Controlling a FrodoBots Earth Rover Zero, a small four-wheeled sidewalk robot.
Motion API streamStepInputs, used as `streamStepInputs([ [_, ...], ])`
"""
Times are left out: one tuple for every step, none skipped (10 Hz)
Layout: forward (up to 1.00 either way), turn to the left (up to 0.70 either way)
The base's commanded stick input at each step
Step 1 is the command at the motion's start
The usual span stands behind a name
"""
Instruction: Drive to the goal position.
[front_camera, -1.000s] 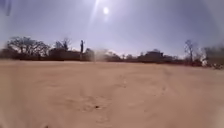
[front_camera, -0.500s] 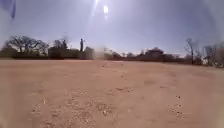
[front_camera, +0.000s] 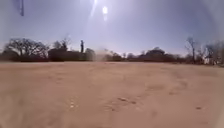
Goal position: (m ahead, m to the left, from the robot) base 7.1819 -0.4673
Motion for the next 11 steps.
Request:
streamStepInputs([
  [1.0,0.0],
  [1.0,0.0],
  [1.0,0.0],
  [1.0,0.0],
  [1.0,0.0],
  [1.0,0.0],
  [1.0,0.0],
  [1.0,0.0],
  [1.0,0.0],
  [1.0,0.0],
  [1.0,0.0],
])
